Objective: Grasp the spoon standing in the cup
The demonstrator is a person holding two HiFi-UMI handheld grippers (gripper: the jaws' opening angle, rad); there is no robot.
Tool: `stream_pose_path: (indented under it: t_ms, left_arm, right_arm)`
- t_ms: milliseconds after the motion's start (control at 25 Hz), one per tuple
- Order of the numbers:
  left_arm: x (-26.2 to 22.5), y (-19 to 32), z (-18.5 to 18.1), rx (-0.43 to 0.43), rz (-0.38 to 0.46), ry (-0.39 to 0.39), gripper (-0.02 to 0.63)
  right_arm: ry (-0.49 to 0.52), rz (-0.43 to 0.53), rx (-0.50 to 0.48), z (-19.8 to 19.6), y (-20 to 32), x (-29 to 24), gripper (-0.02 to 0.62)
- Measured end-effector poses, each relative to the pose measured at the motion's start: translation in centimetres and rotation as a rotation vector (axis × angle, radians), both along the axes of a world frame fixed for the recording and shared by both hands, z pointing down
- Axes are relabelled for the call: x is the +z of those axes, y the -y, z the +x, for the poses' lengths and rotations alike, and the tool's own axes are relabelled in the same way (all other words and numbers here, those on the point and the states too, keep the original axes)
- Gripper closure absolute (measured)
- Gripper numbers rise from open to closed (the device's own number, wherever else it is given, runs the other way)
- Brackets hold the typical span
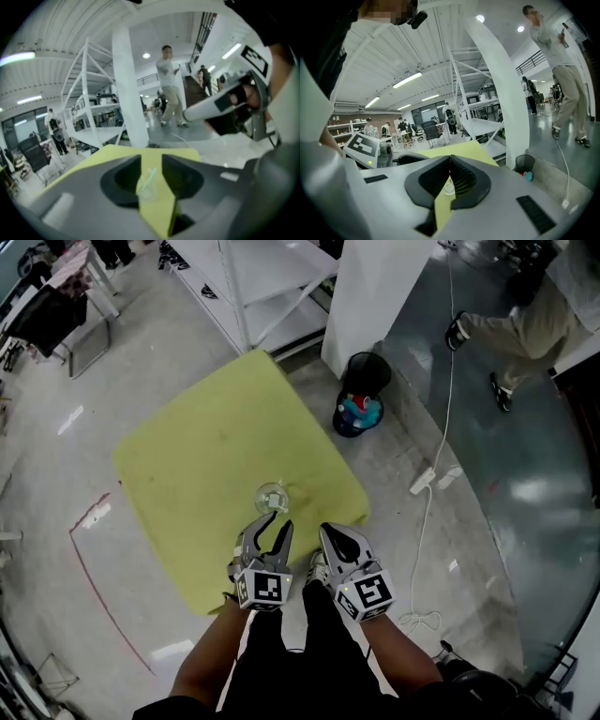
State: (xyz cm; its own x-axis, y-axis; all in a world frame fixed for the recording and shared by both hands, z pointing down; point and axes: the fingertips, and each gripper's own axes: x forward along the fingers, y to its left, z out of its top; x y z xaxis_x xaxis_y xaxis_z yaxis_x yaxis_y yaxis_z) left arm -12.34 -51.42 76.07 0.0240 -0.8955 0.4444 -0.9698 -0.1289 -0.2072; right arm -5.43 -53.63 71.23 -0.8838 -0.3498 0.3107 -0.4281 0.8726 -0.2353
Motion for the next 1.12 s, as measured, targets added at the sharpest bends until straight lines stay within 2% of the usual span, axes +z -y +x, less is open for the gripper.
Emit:
stream_pose_path:
  t_ms: [160,400,480,640,760,920,1120]
  left_arm:
    - [2.2,0.6,0.0,0.009,-0.043,0.101,0.468]
    - [4.3,1.5,0.7,0.033,-0.102,0.185,0.474]
    - [4.6,1.8,0.8,0.032,-0.117,0.223,0.493]
    - [4.8,2.1,0.6,0.016,-0.12,0.279,0.579]
    - [4.8,2.1,0.7,0.02,-0.123,0.284,0.592]
    - [4.2,1.9,0.5,-0.005,-0.123,0.249,0.594]
    - [1.8,1.5,0.3,-0.008,-0.065,0.225,0.594]
  right_arm:
    - [0.01,-0.045,-0.021,-0.2,-0.8,1.3,0.588]
    - [0.014,-0.092,-0.022,0.4,-1.1,2.6,0.588]
    - [0.015,-0.095,-0.025,0.6,-1.1,2.6,0.588]
    - [0.02,-0.101,-0.023,0.8,-0.9,2.8,0.588]
    - [0.028,-0.104,-0.014,0.7,-0.9,2.9,0.588]
    - [0.032,-0.104,-0.014,0.4,-1.3,2.6,0.588]
    - [0.032,-0.083,-0.004,0.2,-1.5,2.0,0.588]
